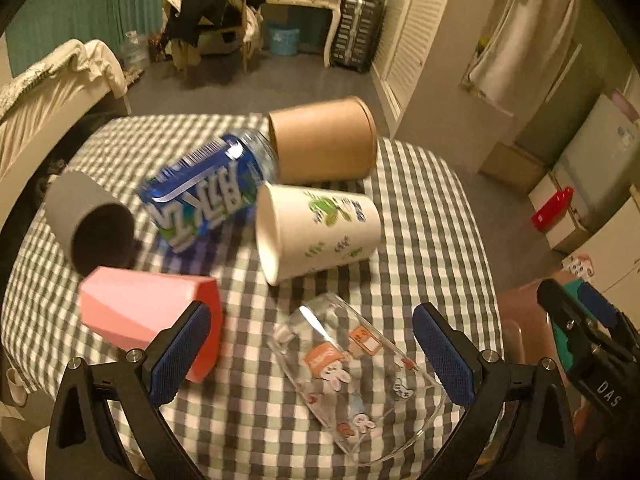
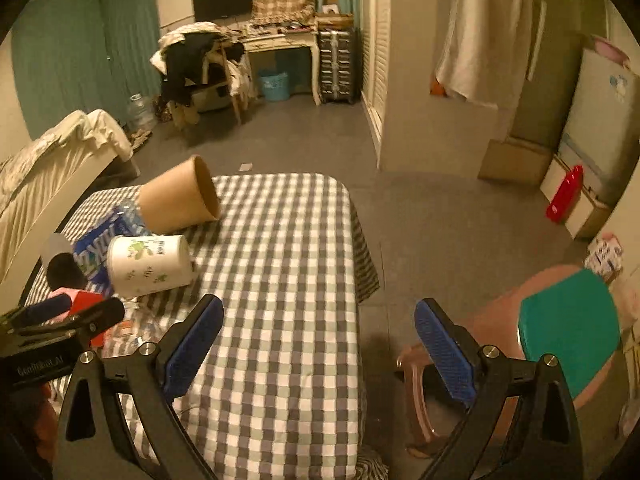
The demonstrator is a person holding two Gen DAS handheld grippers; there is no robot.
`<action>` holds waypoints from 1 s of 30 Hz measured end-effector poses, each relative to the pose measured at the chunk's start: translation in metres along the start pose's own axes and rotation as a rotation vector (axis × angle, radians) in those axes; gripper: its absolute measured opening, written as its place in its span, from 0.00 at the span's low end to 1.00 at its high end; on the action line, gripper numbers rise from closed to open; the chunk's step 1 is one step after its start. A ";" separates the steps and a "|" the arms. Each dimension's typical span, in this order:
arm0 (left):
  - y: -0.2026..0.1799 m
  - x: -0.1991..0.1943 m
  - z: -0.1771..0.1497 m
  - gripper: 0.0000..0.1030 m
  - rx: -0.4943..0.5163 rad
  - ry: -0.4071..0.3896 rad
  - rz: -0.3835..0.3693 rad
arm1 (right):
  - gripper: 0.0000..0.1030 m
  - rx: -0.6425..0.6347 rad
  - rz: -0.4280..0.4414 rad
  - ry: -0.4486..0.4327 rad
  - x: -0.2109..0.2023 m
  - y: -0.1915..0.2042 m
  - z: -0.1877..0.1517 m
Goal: Flip cup upside down
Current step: 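Grasp the lying glass cup with the left gripper around its body, then rotate the glass cup with the left gripper so its rim faces the table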
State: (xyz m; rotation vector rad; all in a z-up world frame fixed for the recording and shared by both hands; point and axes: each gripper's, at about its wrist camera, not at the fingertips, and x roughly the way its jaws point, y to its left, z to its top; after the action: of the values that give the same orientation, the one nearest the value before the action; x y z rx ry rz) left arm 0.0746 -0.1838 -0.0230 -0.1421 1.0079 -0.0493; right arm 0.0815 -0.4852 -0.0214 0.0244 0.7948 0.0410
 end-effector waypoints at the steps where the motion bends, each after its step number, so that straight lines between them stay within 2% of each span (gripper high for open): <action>1: -0.001 0.004 -0.002 1.00 0.006 0.019 0.001 | 0.94 0.006 0.003 -0.004 0.000 -0.002 0.000; 6: -0.005 0.020 -0.008 0.99 0.011 0.085 0.005 | 0.94 0.023 0.048 -0.037 -0.007 -0.006 -0.004; 9: -0.002 0.028 -0.012 0.99 -0.020 0.124 -0.042 | 0.94 0.027 0.043 -0.046 -0.008 -0.007 -0.005; 14: -0.006 0.042 -0.019 0.98 -0.010 0.214 -0.090 | 0.94 0.009 0.027 -0.058 -0.011 -0.006 -0.006; 17: -0.012 0.045 -0.024 0.81 0.006 0.241 -0.121 | 0.94 0.017 0.038 -0.062 -0.013 -0.008 -0.006; 18: -0.015 0.043 -0.024 0.68 0.028 0.229 -0.111 | 0.94 0.018 0.041 -0.063 -0.013 -0.008 -0.006; 24: -0.027 0.028 -0.014 0.68 0.104 0.151 -0.100 | 0.94 0.013 0.047 -0.064 -0.011 -0.004 -0.005; 30: -0.038 0.012 -0.005 0.68 0.189 -0.033 -0.048 | 0.94 0.021 0.036 -0.060 -0.008 -0.002 -0.005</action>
State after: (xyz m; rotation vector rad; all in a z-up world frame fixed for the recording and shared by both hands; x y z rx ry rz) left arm 0.0773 -0.2233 -0.0303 0.0052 0.9619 -0.1853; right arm 0.0725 -0.4878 -0.0193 0.0596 0.7349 0.0653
